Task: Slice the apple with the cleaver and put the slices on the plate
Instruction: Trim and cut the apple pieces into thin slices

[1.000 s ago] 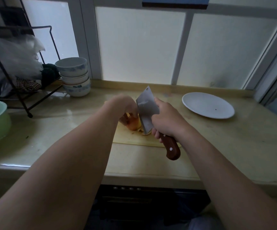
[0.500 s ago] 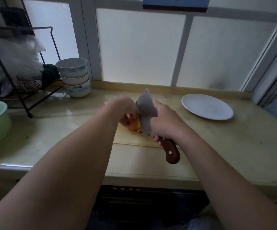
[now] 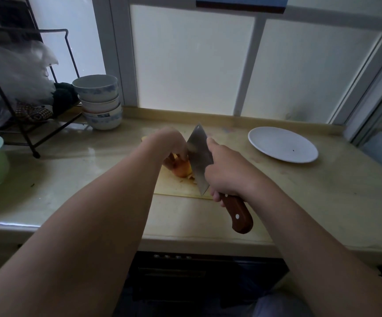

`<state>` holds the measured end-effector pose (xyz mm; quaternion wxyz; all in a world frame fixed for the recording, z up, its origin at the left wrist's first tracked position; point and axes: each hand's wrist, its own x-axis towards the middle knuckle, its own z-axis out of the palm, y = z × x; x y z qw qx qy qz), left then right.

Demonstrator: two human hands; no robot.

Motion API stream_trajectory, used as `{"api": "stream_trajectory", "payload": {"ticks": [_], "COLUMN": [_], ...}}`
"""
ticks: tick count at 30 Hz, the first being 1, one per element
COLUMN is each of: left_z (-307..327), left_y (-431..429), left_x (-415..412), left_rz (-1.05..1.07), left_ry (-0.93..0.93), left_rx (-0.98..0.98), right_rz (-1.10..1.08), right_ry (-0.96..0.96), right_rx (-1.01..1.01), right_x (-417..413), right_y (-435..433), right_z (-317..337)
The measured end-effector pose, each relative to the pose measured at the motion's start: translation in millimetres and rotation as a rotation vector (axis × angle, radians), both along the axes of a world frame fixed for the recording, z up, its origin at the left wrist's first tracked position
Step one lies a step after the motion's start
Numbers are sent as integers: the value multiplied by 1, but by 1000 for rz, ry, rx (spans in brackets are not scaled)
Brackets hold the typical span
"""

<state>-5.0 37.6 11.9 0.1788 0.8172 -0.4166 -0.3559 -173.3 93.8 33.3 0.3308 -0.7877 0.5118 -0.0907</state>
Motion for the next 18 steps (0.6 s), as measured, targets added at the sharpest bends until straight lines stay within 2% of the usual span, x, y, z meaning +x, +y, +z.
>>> {"api": "stream_trajectory", "payload": {"ticks": [18], "left_z": [-5], "left_y": [-2], "left_x": [6], "left_rz": [-23], "left_ry": [19], "left_rx": [-12], "right_rz": [69], "right_ry": [111], "right_rx": [-11], "right_x": [24], "right_y": [-22], "right_z": [-27]}}
